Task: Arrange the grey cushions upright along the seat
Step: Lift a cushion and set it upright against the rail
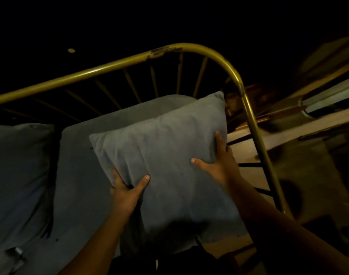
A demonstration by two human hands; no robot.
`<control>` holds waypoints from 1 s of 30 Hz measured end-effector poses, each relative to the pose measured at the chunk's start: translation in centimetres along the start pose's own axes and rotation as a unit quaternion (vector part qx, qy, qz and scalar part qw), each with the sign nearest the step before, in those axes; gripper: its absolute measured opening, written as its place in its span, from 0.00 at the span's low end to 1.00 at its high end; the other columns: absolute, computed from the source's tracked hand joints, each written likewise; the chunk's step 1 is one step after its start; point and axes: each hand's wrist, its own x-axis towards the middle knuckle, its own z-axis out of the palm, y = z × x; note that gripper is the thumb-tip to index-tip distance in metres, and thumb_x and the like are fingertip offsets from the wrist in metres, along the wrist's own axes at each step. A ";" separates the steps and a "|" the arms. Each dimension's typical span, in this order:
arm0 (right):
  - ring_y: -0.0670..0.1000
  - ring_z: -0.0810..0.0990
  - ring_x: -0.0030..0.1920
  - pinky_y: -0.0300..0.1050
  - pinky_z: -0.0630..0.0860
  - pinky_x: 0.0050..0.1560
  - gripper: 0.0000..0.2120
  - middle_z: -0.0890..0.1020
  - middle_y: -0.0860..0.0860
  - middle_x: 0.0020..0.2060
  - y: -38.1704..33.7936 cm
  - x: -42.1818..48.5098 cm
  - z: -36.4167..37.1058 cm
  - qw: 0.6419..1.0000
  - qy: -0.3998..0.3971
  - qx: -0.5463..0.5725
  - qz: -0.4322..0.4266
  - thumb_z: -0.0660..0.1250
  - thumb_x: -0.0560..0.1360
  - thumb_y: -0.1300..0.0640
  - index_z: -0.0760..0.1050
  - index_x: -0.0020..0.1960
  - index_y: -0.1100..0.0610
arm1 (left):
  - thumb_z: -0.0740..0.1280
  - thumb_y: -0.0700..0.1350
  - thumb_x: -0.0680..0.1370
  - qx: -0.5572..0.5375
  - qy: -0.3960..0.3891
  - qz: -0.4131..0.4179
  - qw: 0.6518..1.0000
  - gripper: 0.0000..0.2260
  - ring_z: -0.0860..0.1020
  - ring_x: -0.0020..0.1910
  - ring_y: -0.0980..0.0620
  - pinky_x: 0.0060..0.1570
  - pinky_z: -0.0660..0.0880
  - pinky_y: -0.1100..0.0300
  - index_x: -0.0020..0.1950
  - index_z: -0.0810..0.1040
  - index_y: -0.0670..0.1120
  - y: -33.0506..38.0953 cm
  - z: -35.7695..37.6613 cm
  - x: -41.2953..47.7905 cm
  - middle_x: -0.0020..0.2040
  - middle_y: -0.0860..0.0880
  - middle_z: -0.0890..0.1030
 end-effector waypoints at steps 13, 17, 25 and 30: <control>0.66 0.49 0.74 0.71 0.56 0.69 0.48 0.48 0.57 0.77 5.1 3.3 -0.2 0.996 0.003 -0.088 0.010 0.67 0.66 0.33 0.41 0.75 0.39 | 0.73 0.63 0.63 0.182 -0.012 0.003 0.983 0.52 0.50 0.73 0.31 0.70 0.56 0.37 0.75 0.39 0.61 0.4 7.5 -0.4 0.76 0.36 0.43; 0.63 0.38 0.76 0.68 0.42 0.72 0.45 0.40 0.49 0.78 5.7 1.8 1.9 0.979 -0.023 -0.193 -0.059 0.58 0.68 0.27 0.36 0.74 0.37 | 0.60 0.70 0.69 0.388 -0.048 0.180 0.903 0.41 0.38 0.74 0.35 0.69 0.47 0.32 0.73 0.39 0.65 -0.3 6.6 1.1 0.77 0.48 0.34; 0.60 0.49 0.76 0.64 0.46 0.74 0.36 0.57 0.53 0.76 1.6 -1.1 3.8 0.979 0.018 -0.185 -0.088 0.65 0.70 0.35 0.59 0.73 0.47 | 0.59 0.67 0.67 0.341 -0.112 0.228 0.905 0.37 0.57 0.74 0.40 0.70 0.58 0.40 0.74 0.57 0.56 2.2 2.2 1.9 0.76 0.45 0.57; 0.60 0.61 0.73 0.60 0.55 0.73 0.24 0.68 0.55 0.71 -6.1 -5.2 7.7 0.973 0.001 -0.156 -0.171 0.68 0.72 0.45 0.72 0.66 0.51 | 0.54 0.64 0.65 0.247 -0.082 0.259 0.930 0.34 0.73 0.64 0.41 0.65 0.69 0.49 0.65 0.73 0.47 1.9 -6.1 -0.8 0.65 0.43 0.74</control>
